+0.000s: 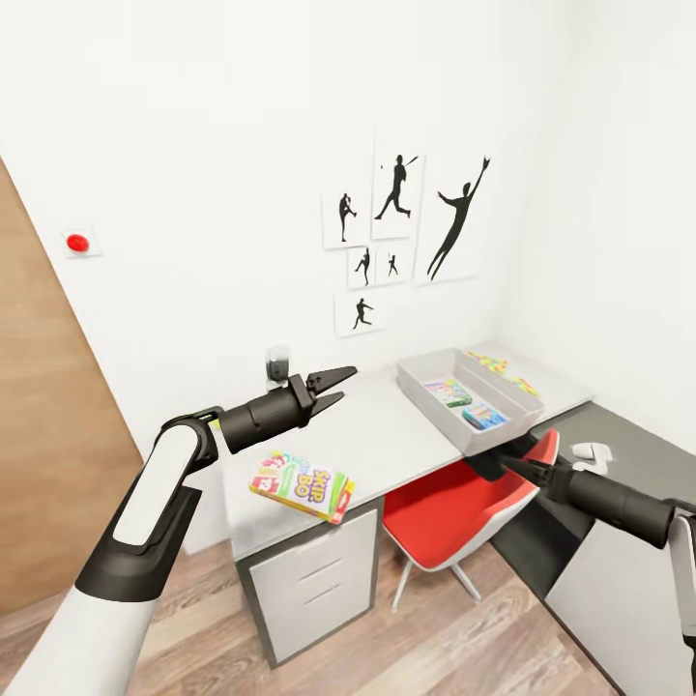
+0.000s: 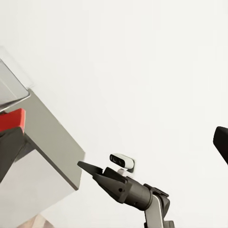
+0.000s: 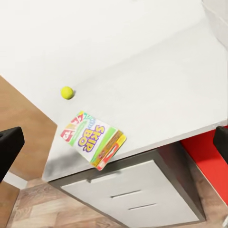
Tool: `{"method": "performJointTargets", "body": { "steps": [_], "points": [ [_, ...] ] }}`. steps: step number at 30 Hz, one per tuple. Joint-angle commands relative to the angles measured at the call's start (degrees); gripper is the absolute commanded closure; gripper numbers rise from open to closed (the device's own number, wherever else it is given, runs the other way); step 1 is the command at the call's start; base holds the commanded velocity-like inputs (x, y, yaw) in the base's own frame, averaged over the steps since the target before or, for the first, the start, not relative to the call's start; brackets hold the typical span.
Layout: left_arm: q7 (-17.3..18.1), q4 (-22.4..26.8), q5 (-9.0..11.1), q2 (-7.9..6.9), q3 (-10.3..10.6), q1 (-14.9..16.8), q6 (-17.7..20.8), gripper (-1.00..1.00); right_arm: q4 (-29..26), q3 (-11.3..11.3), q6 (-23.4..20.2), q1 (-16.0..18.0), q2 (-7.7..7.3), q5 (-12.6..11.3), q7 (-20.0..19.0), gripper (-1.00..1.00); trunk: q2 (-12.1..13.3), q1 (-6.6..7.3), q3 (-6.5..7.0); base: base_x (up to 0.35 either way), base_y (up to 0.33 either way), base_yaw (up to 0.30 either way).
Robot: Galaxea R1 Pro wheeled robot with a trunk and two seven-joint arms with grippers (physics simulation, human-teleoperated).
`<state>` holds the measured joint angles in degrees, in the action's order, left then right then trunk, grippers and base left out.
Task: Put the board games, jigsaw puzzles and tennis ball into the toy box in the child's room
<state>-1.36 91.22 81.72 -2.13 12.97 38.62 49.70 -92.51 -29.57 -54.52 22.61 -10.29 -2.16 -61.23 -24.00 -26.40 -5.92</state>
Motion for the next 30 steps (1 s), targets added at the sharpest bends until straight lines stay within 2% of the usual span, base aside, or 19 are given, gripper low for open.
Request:
{"method": "performJointTargets", "body": {
  "steps": [1, 17, 22, 24, 25, 27, 28, 30],
  "points": [
    [-0.14, 0.01, 0.25, -0.04, 0.04, 0.06, 0.08, -1.00, -0.04, -0.04, -0.50, 0.07, 0.00, -0.21, -0.03, -1.00, -0.12, -0.04, -0.12, 0.063, 0.322, 0.000],
    [0.41, -0.13, 0.02, -0.17, 0.04, -0.03, 0.05, -1.00, 0.30, -0.04, -0.60, 0.33, 0.06, 0.01, 0.33, -1.00, -0.12, -0.04, -0.12, 0.081, 0.325, 0.000],
    [-0.09, -0.35, -0.44, -0.25, -0.03, -1.11, -0.02, -1.00, 1.99, 0.57, -1.67, 1.22, 0.51, 0.34, 1.25, -1.00, -0.12, -0.04, -0.12, 0.086, 0.315, 0.000],
    [-0.51, -0.60, -0.68, -0.39, -0.30, -2.71, -0.06, -1.00, 3.94, 2.17, -3.04, 2.45, 1.06, 0.59, 2.90, -1.00, -0.12, -0.04, -0.12, 0.066, 0.233, 0.000],
    [-0.51, -0.60, -0.68, -0.39, -0.30, -2.71, -0.06, -1.00, 3.94, 2.17, -3.04, 2.45, 1.06, 0.59, 2.90, -1.00, -0.12, -0.04, -0.12, 0.058, 0.207, 0.000],
    [-0.86, -0.72, -0.84, -0.99, -1.20, -4.77, -0.08, -1.00, 6.16, 4.75, -4.40, 4.00, 1.53, 0.84, 5.65, -1.00, -0.12, -0.04, -0.12, 0.042, 0.149, 0.000],
    [-0.86, -0.72, -0.84, -0.99, -1.20, -4.77, -0.08, -1.00, 6.16, 4.75, -4.40, 4.00, 1.53, 0.84, 5.65, -1.00, -0.12, -0.04, -0.12, 0.037, 0.132, 0.000],
    [-1.12, -0.82, -0.98, -2.19, -2.63, -7.13, -0.13, -1.00, 8.90, 7.85, -5.29, 5.63, 1.89, 0.98, 9.41, -1.00, -0.12, -0.04, -0.12, 0.027, 0.095, 0.000]
  ]
}}
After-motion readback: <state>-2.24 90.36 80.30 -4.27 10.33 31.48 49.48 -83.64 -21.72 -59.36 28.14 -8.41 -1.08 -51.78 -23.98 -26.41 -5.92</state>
